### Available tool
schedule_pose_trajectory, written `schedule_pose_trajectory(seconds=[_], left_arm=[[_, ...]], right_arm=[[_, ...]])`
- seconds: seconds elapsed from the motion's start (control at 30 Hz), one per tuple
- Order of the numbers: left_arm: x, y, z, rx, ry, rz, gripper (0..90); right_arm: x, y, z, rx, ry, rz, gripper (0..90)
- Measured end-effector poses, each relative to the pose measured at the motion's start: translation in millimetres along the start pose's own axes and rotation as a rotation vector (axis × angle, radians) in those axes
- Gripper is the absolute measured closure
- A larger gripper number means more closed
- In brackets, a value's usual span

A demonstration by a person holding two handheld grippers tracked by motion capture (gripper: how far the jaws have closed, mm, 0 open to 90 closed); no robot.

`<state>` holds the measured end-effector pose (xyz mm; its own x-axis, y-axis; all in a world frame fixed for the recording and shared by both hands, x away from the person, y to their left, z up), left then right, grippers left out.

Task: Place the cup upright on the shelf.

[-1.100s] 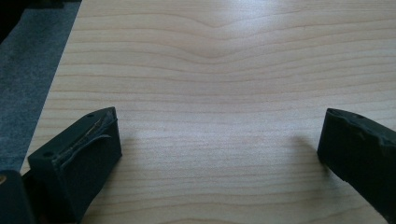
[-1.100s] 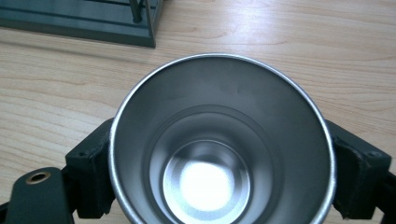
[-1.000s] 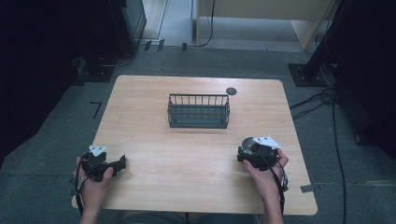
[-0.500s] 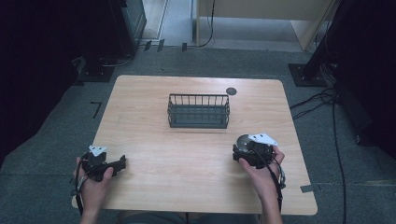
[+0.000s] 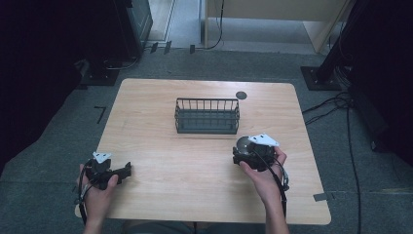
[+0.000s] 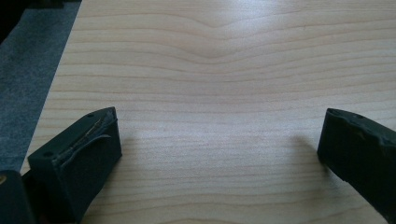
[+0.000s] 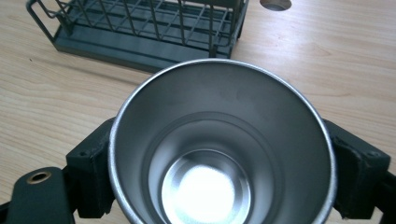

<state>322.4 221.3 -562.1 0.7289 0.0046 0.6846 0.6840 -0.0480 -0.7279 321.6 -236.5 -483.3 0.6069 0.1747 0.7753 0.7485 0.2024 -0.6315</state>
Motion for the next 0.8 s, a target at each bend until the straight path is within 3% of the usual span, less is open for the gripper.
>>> schedule_pose_trajectory(seconds=[0.8], left_arm=[[0.0,0.0,0.0,0.0,0.0,0.0,0.0]], right_arm=[[35.6,5.2,20.4,0.038,-0.04,-0.035,13.4]])
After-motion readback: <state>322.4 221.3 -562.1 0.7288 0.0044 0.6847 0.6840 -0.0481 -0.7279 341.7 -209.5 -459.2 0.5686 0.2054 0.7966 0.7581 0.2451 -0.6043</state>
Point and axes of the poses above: each handheld gripper's, and its own axes: y roughly forward along the jaws, x roughly out of its top, z roughly to its left, the point moved 6 cm from there along y, roughly forward along the jaws, and after that the axes turned 4 degrees about -y, right-handed, at the moved point
